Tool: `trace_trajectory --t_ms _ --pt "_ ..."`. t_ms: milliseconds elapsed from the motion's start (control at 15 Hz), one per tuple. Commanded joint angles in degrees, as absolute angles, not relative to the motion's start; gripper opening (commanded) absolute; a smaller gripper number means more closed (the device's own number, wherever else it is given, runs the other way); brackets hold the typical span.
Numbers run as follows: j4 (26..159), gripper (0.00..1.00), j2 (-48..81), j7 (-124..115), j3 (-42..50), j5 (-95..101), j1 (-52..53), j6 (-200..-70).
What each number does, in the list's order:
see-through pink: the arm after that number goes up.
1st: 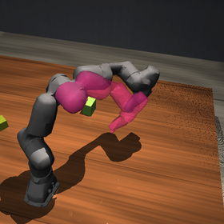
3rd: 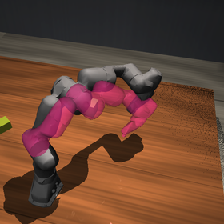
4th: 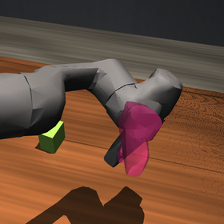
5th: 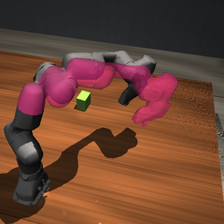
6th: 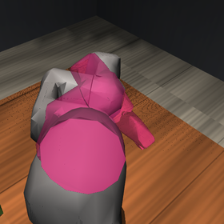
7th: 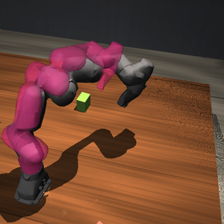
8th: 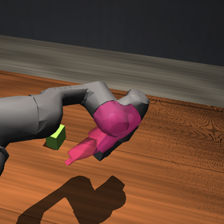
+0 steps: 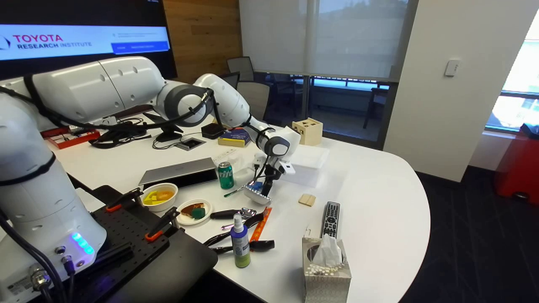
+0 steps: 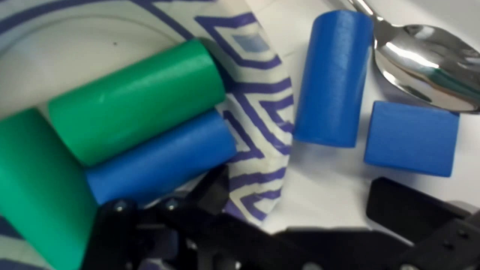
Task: Move the blue and white plate closer to the can
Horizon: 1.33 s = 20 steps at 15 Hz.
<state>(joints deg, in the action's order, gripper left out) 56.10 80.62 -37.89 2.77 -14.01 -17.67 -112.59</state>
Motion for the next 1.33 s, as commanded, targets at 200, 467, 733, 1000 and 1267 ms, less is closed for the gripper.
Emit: trace_trajectory --t_ms 200,467,733,1000,1267 --pt "67.0 1.00 75.9 -37.6 2.8 -14.8 -16.8 -125.4" --pt "74.1 1.00 71.8 -37.5 2.7 -14.6 -16.1 -132.5" --pt "82.6 1.00 67.0 -37.8 2.7 -14.6 -14.9 -140.3" --pt "91.4 1.00 61.9 -36.5 4.1 -17.2 -13.0 -147.0" --pt "98.2 1.00 56.8 -35.3 4.5 -19.3 -12.2 -148.7"
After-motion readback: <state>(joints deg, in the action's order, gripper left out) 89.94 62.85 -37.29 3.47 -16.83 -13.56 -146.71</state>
